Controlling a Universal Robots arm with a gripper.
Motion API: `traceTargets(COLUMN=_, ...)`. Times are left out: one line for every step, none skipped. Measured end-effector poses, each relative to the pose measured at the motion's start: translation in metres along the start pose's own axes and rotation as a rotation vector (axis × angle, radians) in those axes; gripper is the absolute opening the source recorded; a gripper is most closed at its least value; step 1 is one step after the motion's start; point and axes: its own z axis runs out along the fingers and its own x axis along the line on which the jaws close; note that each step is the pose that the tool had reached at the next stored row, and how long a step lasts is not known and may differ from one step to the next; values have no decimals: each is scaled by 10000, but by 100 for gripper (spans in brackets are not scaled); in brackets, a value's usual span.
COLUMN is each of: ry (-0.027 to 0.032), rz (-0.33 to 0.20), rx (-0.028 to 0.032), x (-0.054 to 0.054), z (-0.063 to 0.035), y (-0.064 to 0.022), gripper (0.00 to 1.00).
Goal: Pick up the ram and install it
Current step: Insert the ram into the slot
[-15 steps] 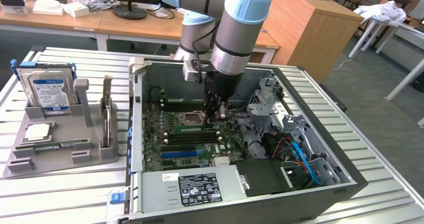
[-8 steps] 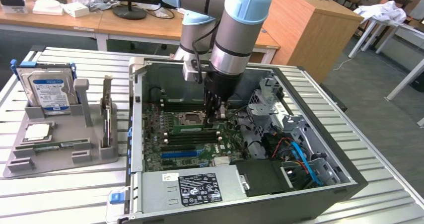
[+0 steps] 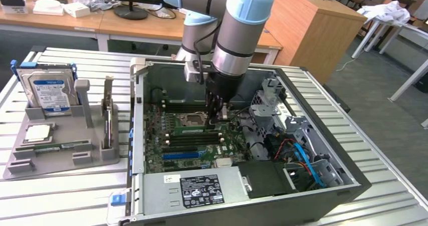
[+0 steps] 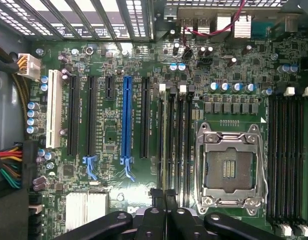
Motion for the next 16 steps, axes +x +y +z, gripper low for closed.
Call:
traceTargets(ry=-1, rz=-2, rx=1, x=0, z=1, y=2, gripper=12)
traceTargets(ry=-2, rz=-2, rx=1, x=0, z=4, y=5, gripper=12)
traceTargets(ry=-1, rz=-3, rx=1, x=0, z=5, y=5, gripper=12)
traceTargets(ry=-1, rz=-3, rx=1, x=0, z=9, y=5, gripper=12)
traceTargets(ry=8, rz=-4, rx=2, x=-1, z=11, y=4, gripper=12)
traceTargets(ry=19, rz=-4, rx=0, x=0, z=11, y=4, gripper=12)
traceTargets(ry=23, rz=-3, rx=0, x=0, z=13, y=5, gripper=12)
traceTargets(ry=24, rz=-2, rx=0, x=0, z=16, y=5, gripper=12)
traceTargets(ry=25, rz=-2, rx=1, x=0, z=18, y=5, gripper=12)
traceTargets(ry=25, rz=-2, rx=1, x=0, z=23, y=4, gripper=12)
traceTargets(ry=29, rz=-2, rx=1, x=0, z=28, y=4, gripper=12)
traceTargets(ry=31, rz=-2, rx=3, x=0, z=34, y=4, gripper=12)
traceTargets(ry=32, rz=-2, rx=7, x=-1, z=42, y=4, gripper=12)
traceTargets(ry=32, rz=-2, rx=10, x=-1, z=49, y=4, gripper=12)
traceTargets(ry=32, rz=-1, rx=9, x=-1, z=51, y=4, gripper=12)
traceTargets(ry=34, rz=-1, rx=9, x=0, z=51, y=4, gripper=12)
